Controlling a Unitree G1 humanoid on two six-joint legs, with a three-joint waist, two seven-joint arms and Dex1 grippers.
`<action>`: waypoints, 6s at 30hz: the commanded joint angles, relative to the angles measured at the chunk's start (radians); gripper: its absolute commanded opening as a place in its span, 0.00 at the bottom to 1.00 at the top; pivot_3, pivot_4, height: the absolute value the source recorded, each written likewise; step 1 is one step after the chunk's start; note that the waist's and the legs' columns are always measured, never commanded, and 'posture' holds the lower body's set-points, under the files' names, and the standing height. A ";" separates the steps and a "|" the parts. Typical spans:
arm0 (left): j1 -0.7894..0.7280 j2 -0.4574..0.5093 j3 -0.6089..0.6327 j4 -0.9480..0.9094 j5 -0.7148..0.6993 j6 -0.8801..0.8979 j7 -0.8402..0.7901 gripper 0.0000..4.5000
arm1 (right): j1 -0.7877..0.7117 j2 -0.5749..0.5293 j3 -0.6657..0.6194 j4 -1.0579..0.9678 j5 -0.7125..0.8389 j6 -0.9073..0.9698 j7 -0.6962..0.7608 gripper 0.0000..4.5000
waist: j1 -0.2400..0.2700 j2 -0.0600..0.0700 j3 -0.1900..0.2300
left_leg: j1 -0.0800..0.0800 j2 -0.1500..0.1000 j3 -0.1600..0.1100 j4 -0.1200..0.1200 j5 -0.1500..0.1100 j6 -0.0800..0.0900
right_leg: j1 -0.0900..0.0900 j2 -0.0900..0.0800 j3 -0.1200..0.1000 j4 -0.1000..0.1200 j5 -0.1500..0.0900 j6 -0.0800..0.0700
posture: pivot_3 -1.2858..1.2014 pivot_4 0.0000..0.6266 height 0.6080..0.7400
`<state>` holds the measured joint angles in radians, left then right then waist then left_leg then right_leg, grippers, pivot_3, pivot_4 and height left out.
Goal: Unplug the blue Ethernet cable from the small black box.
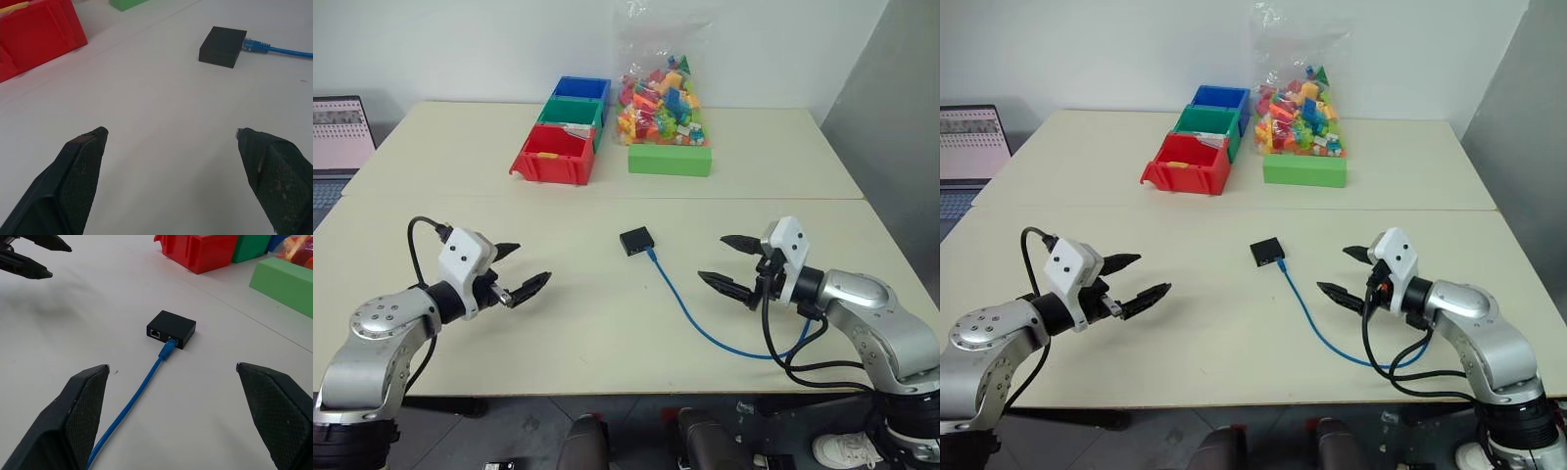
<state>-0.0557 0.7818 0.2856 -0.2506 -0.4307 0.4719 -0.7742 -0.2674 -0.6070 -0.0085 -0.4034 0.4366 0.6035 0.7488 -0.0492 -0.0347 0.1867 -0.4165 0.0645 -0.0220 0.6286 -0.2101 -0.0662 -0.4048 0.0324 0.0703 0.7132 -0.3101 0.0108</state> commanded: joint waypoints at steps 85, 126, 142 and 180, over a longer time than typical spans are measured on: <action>-0.104 -0.037 -0.054 -0.083 -0.503 0.408 -0.192 1.00 | -0.366 0.155 0.406 0.352 -0.427 -0.823 0.252 0.03 | -0.002 0.000 0.001 | 0.000 0.000 -0.001 0.001 0.000 0.000 | 0.000 0.000 -0.001 0.001 0.001 -0.002 | 0.52 0.24 1.00; -0.140 0.003 -0.099 -0.032 -0.444 0.291 -0.347 0.17 | -0.346 0.079 0.301 0.015 0.011 -0.186 0.308 0.66 | 0.004 0.001 0.001 | 0.000 0.000 -0.002 0.001 0.000 0.000 | 0.000 0.000 -0.001 0.001 0.003 -0.005 | 0.52 0.24 1.00; -0.203 0.033 -0.173 -0.012 -0.374 0.195 -0.510 0.17 | -0.289 0.197 0.195 0.043 0.345 0.283 0.147 0.66 | 0.000 0.001 0.001 | -0.001 0.000 -0.001 0.000 0.000 0.000 | -0.001 0.000 -0.001 0.000 0.000 -0.001 | 0.52 0.24 1.00; -0.186 0.039 -0.178 -0.045 -0.361 0.175 -0.526 0.17 | -0.321 0.195 0.235 0.106 0.301 0.280 0.202 0.01 | -0.005 0.001 0.001 | -0.001 0.000 -0.001 0.000 0.000 0.000 | -0.001 0.001 -0.002 0.000 0.000 0.000 | 0.52 0.24 1.00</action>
<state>-0.2455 0.8091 0.0966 -0.2603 -0.7872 0.6684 -1.2834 -0.5640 -0.4114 0.2293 -0.2875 0.7268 0.8814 0.9402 -0.0543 -0.0340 0.1875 -0.4172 0.0646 -0.0232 0.6289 -0.2101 -0.0661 -0.4054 0.0330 0.0687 0.7134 -0.3105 0.0107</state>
